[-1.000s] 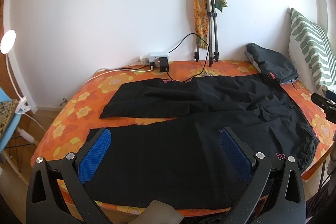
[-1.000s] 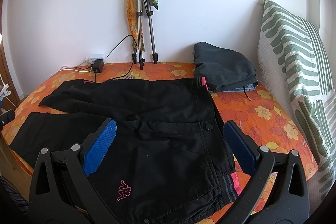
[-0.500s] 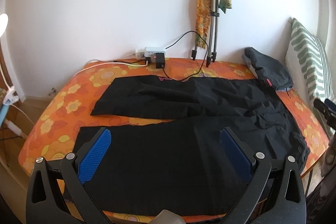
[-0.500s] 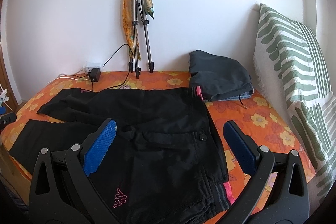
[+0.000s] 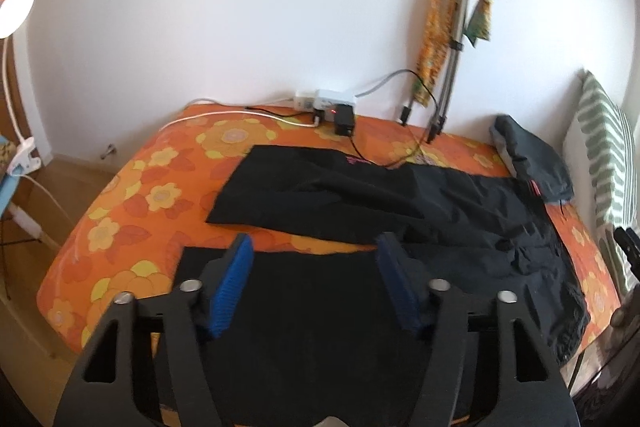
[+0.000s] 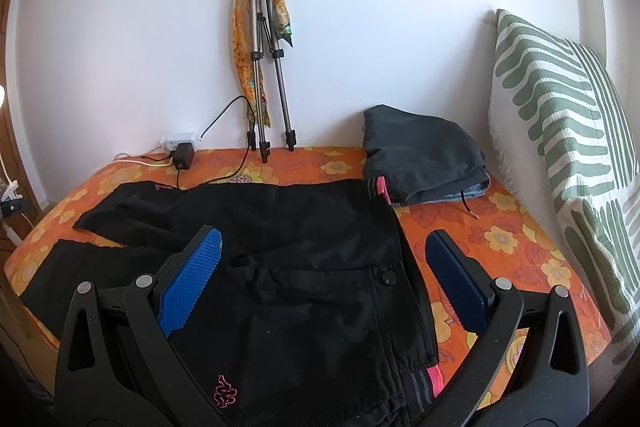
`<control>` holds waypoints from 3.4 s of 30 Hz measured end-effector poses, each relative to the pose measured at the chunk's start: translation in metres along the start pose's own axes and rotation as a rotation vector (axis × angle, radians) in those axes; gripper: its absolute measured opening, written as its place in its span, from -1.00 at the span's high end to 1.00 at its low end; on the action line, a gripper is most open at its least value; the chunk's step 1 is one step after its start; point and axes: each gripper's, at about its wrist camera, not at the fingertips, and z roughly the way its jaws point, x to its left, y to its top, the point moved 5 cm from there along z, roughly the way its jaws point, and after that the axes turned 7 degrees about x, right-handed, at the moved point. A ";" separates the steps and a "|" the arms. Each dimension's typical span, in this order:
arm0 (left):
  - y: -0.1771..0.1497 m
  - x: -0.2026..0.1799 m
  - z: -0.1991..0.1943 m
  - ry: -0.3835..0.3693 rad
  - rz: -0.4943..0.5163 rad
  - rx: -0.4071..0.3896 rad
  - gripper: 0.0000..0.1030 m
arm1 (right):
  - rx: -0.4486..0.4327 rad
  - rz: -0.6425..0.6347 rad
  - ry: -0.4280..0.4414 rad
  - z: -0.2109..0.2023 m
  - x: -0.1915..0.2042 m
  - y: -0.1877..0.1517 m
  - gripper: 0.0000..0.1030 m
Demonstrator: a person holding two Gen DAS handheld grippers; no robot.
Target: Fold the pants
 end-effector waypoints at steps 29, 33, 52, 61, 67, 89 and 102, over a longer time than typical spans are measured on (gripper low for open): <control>0.108 0.073 0.082 0.119 -0.017 0.118 0.09 | 0.192 -0.365 0.233 0.122 0.047 0.099 -0.88; 0.124 0.073 0.121 0.101 -0.031 0.194 0.09 | 0.256 -0.487 0.273 0.171 0.072 0.103 -0.76; 0.155 0.076 0.302 0.096 -0.214 0.481 0.15 | 0.494 -0.777 0.427 0.337 0.142 0.067 -0.58; 0.153 0.086 0.332 0.149 -0.234 0.519 0.14 | 0.539 -0.842 0.432 0.369 0.148 0.052 -0.58; 0.154 0.088 0.338 0.183 -0.214 0.497 0.14 | 0.554 -0.844 0.462 0.377 0.148 0.055 -0.58; 0.148 0.081 0.313 0.181 -0.175 0.357 0.84 | 0.570 -0.859 0.488 0.353 0.164 0.041 0.84; 0.161 0.079 0.222 0.073 -0.199 0.226 0.86 | 0.377 -0.767 0.397 0.284 0.150 0.077 0.87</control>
